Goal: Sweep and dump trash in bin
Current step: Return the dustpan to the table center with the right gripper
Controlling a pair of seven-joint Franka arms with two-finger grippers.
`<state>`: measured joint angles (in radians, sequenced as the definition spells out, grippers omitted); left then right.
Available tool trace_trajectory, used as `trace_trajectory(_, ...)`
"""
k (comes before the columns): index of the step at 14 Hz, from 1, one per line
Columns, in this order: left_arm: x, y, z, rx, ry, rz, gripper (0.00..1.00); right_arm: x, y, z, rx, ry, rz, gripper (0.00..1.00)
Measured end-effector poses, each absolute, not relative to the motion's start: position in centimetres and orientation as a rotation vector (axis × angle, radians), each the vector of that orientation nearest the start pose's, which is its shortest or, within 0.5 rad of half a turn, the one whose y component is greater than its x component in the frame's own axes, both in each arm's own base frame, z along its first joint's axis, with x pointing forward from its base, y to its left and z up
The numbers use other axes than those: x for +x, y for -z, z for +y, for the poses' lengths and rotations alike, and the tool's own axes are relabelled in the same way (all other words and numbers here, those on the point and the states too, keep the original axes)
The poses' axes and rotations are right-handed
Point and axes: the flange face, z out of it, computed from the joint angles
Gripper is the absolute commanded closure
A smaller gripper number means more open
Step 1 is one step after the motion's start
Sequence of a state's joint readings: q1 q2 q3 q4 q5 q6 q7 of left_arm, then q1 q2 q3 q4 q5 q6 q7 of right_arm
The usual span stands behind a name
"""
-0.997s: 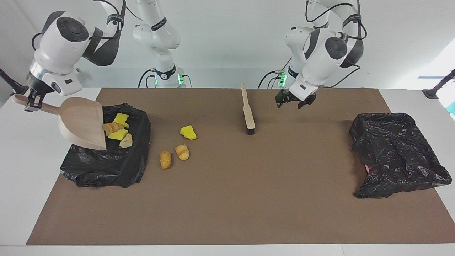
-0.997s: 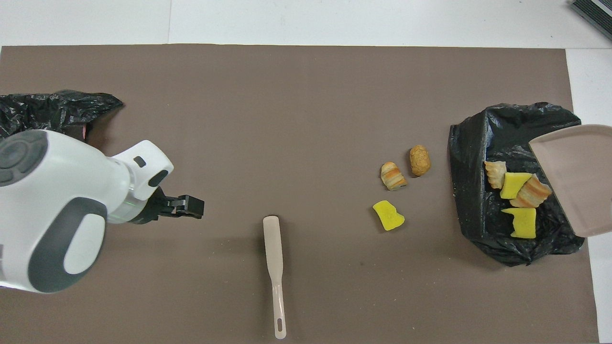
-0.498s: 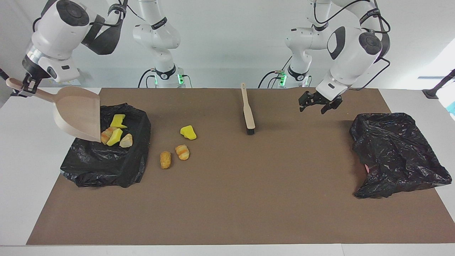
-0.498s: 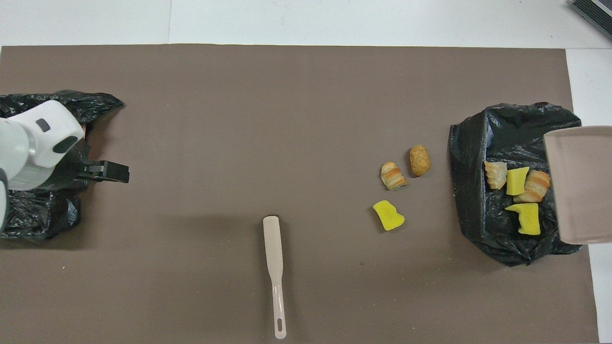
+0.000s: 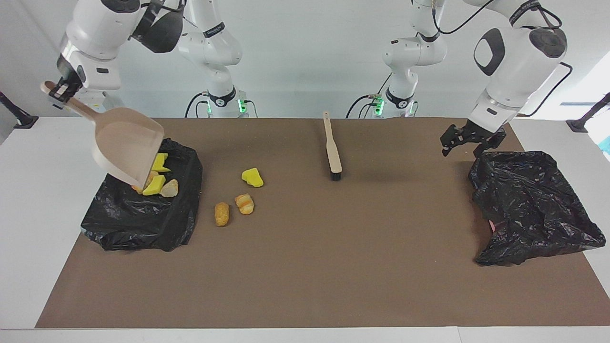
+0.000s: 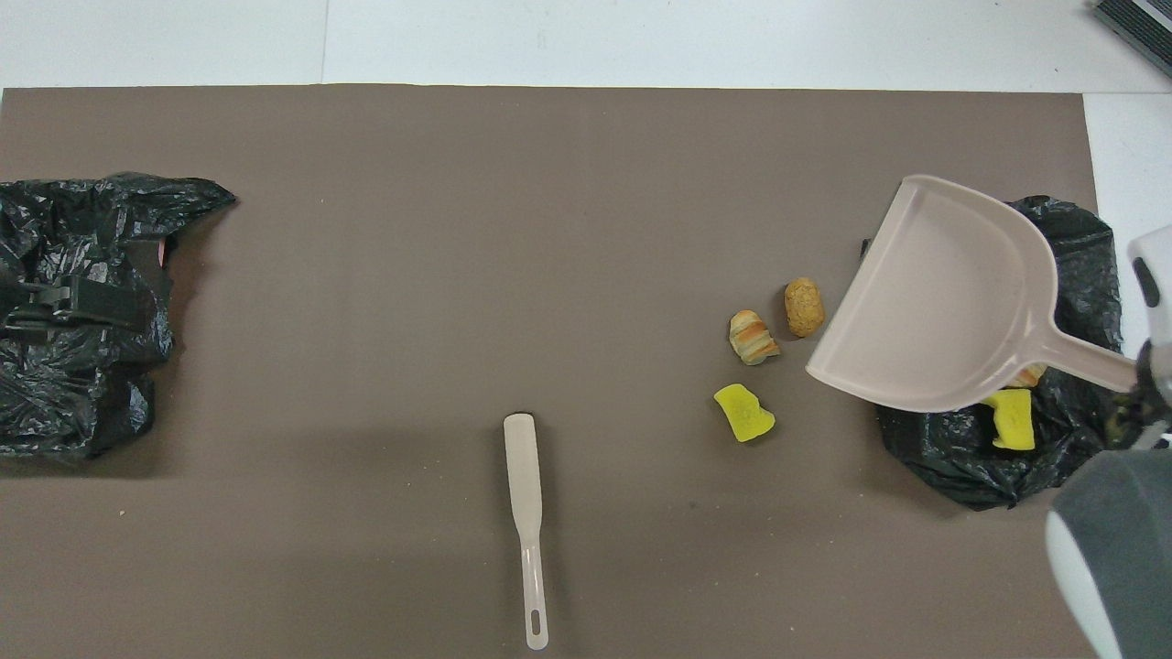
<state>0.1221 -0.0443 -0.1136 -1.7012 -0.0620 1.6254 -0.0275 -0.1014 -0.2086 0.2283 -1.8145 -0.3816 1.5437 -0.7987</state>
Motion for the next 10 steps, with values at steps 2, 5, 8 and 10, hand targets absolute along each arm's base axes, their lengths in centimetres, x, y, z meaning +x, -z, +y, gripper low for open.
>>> trace_trajectory(2,54.0,-60.9,-1.1,-3.194,-0.057,-0.060,0.00,47.8,-61.6,8.7,-3.263,-0.224,-1.237,1.00)
trace_trajectory(5,54.2,-60.4,-1.2,-3.194,-0.076,-0.056,0.00,47.6,-58.1,16.4,-3.330,-0.158,-0.805,1.00)
trace_trajectory(8,54.4,-60.0,-1.1,-3.191,-0.087,-0.057,0.00,50.5,-53.4,24.0,-3.351,-0.121,-0.574,1.00)
trace_trajectory(10,54.4,-60.0,-1.0,-3.186,-0.088,-0.058,0.00,53.4,-51.2,28.6,-3.318,-0.091,-0.544,1.00)
